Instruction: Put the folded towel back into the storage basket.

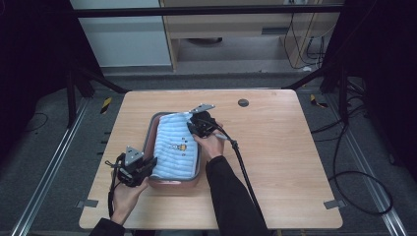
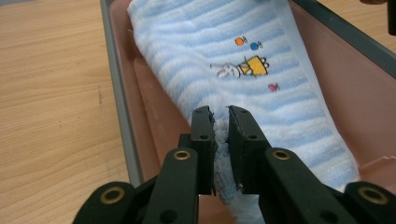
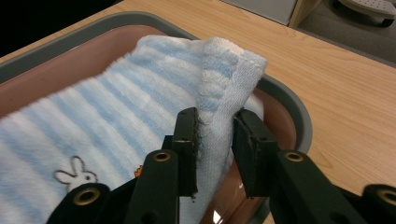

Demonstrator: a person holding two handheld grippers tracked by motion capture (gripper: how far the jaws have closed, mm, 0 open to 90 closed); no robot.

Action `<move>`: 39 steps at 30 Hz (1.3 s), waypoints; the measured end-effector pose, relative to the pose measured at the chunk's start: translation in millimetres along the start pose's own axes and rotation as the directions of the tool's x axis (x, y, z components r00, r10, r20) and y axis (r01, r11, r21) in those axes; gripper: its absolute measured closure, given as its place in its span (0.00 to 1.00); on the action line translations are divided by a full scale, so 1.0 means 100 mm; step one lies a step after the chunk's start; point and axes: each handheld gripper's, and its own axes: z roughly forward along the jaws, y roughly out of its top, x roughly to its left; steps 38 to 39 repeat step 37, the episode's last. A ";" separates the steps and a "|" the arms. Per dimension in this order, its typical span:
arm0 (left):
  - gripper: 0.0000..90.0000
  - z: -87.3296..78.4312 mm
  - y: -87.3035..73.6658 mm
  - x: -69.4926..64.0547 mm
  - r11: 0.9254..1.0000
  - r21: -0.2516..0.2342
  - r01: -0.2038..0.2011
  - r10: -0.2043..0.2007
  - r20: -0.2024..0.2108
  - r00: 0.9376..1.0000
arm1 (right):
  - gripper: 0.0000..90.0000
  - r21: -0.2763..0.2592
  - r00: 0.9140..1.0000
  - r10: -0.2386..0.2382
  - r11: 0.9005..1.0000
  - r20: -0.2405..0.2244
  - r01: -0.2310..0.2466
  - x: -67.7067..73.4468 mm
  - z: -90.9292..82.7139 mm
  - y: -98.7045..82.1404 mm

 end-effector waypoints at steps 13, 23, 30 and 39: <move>0.81 -0.14 0.07 0.05 0.997 -0.074 0.024 -0.025 -0.006 1.000 | 0.60 -0.083 0.999 0.020 0.996 0.034 -0.017 -0.11 -0.29 0.03; 0.64 -0.29 0.15 0.19 0.986 -0.156 0.055 -0.054 0.006 0.999 | 0.36 -0.184 0.996 0.049 0.982 0.080 -0.033 -0.35 -0.87 -0.13; 0.48 -0.36 0.16 0.36 0.979 -0.194 0.069 -0.072 -0.009 0.997 | 0.28 -0.197 0.989 0.087 0.978 0.118 -0.063 -0.66 -1.29 -0.51; 0.40 -0.35 0.12 0.54 0.976 -0.206 0.069 -0.079 -0.040 0.996 | 0.27 -0.183 0.980 0.133 0.977 0.151 -0.104 -1.01 -1.67 -0.98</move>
